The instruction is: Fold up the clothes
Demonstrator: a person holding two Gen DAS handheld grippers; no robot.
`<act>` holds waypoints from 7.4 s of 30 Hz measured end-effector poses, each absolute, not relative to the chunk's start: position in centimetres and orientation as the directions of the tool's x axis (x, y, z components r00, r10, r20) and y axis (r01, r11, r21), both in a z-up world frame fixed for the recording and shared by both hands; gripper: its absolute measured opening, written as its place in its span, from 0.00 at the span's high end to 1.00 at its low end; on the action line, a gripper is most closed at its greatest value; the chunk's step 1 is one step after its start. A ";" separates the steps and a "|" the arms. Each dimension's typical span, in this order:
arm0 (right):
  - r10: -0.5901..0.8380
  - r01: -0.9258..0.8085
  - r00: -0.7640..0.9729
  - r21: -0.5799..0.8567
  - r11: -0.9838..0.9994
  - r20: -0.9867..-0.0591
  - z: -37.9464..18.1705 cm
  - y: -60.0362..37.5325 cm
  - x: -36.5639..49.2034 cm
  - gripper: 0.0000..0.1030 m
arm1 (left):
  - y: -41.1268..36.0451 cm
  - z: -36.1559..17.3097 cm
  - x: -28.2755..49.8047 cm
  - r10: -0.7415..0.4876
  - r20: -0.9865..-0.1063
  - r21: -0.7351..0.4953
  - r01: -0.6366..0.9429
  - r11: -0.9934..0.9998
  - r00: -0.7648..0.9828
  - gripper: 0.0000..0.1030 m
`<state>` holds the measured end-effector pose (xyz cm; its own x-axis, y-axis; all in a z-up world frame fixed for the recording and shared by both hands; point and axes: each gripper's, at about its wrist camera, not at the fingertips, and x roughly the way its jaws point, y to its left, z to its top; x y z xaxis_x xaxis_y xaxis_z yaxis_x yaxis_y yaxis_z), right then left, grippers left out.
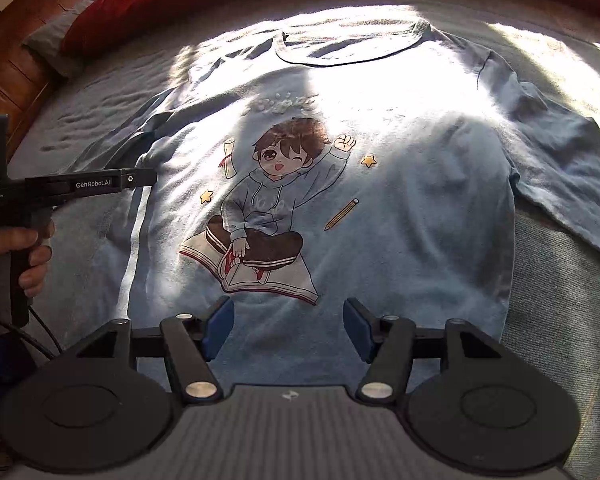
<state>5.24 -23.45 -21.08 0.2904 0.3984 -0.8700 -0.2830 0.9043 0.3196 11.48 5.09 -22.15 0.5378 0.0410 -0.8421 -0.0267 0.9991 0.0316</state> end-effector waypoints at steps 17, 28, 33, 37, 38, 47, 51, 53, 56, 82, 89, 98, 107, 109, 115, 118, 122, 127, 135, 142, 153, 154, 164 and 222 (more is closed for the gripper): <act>0.259 -0.376 0.385 0.106 0.921 -0.886 -23.7 -22.2 7.2 0.18 | 2.7 -22.1 12.7 -0.182 -0.864 -0.055 0.271 0.961 0.470 0.56; 0.252 -0.371 0.407 0.093 0.924 -0.878 -25.1 -22.0 6.2 0.00 | 4.5 -19.6 3.2 -0.210 -0.896 -0.023 0.431 0.902 0.391 0.54; 0.243 -0.397 0.409 0.068 0.915 -0.880 -25.0 -21.8 6.0 0.00 | 2.8 -21.0 -1.6 -0.200 -0.918 -0.008 0.486 0.874 0.344 0.50; 0.241 -0.447 0.394 0.044 0.894 -0.887 -24.3 -22.7 4.1 0.00 | 3.5 -21.0 -5.3 -0.169 -0.946 -0.005 0.508 0.861 0.276 0.45; 0.239 -0.457 0.389 0.039 0.888 -0.890 -24.1 -23.2 3.1 0.00 | 3.8 -21.1 -6.2 -0.161 -0.955 -0.012 0.510 0.860 0.250 0.45; 0.180 -0.658 0.279 -0.051 0.752 -0.943 -24.0 -25.5 -8.5 0.00 | 2.9 -18.5 -6.5 -0.170 -0.937 0.012 0.518 0.855 0.304 0.43; 0.285 -0.653 0.353 -0.016 0.757 -0.891 -22.1 -23.2 -7.7 0.00 | -0.4 -18.5 -4.1 -0.240 -0.877 0.069 0.604 0.794 0.416 0.41; 0.323 -0.685 0.366 -0.017 0.729 -0.873 -22.6 -21.1 -6.6 0.00 | -2.0 -19.5 -3.7 -0.261 -0.861 0.114 0.667 0.736 0.436 0.41; 0.355 -0.727 0.385 -0.043 0.685 -0.852 -24.3 -19.0 -6.3 0.00 | -3.0 -21.2 -4.8 -0.267 -0.874 0.140 0.738 0.660 0.405 0.41; 0.238 -0.824 0.294 -0.119 0.554 -0.925 -24.7 -24.1 -13.2 0.00 | -3.6 -20.3 -9.3 -0.284 -0.937 -0.015 0.787 0.617 0.205 0.34; 0.253 -0.880 0.370 -0.249 0.405 -0.894 -25.2 -23.2 -14.7 0.00 | -5.9 -19.2 -8.6 -0.370 -0.903 -0.031 0.824 0.566 0.220 0.34; 0.253 -0.773 0.512 -0.312 0.552 -0.821 -21.6 -24.9 -11.7 0.00 | -9.0 -20.7 -9.4 -0.393 -0.901 -0.034 0.872 0.488 0.185 0.34; 0.178 -0.681 0.530 -0.291 0.672 -0.829 -21.2 -28.2 -9.1 0.00 | -7.0 -19.1 -5.8 -0.308 -0.895 0.057 0.768 0.638 0.322 0.34; 0.191 -0.698 0.523 -0.290 0.654 -0.831 -21.3 -27.8 -9.7 0.00 | -6.7 -19.0 -5.3 -0.294 -0.897 0.065 0.758 0.649 0.329 0.33; 0.282 -0.808 0.492 -0.312 0.499 -0.824 -22.6 -25.1 -12.2 0.00 | -6.2 -19.5 -4.7 -0.284 -0.906 0.039 0.733 0.680 0.312 0.34; 0.340 -0.846 0.492 -0.350 0.402 -0.801 -23.4 -22.9 -13.1 0.00 | -6.0 -19.7 -4.9 -0.288 -0.910 0.019 0.724 0.689 0.298 0.34; 0.408 -0.875 0.474 -0.366 0.315 -0.781 -23.8 -20.1 -13.4 0.00 | -5.9 -20.2 -5.1 -0.284 -0.917 0.008 0.726 0.687 0.279 0.34; 0.465 -0.874 0.480 -0.359 0.328 -0.744 -22.5 -18.5 -12.5 0.00 | -6.2 -20.9 -6.1 -0.292 -0.929 -0.023 0.751 0.660 0.228 0.34; 0.386 -0.835 0.438 -0.209 0.509 -0.812 -20.2 -22.8 -10.8 0.00 | -6.4 -19.6 -8.2 -0.347 -0.927 -0.087 0.818 0.568 0.143 0.34; 0.291 -0.753 0.435 -0.167 0.637 -0.852 -20.3 -26.6 -9.5 0.00 | -6.5 -18.5 -5.6 -0.367 -0.908 -0.077 0.777 0.625 0.204 0.34; 0.698 -0.084 0.335 0.717 0.692 -0.633 -21.0 -35.3 -2.1 0.00 | -7.1 -19.2 -0.5 -0.332 -0.916 -0.108 0.658 0.745 0.226 0.34; 0.725 -0.007 0.341 0.770 0.638 -0.598 -21.6 -36.3 -2.0 0.00 | -7.1 -19.3 -0.4 -0.333 -0.917 -0.119 0.647 0.753 0.220 0.34; 0.785 0.136 0.396 0.876 0.462 -0.476 -21.9 -38.3 -1.5 0.00 | -7.3 -19.5 -0.6 -0.322 -0.921 -0.116 0.632 0.766 0.221 0.34; 0.532 0.035 0.335 0.575 0.818 -0.778 -25.1 -28.1 -7.2 0.00 | 0.1 -21.4 -2.4 -0.284 -0.932 -0.044 0.710 0.703 0.223 0.31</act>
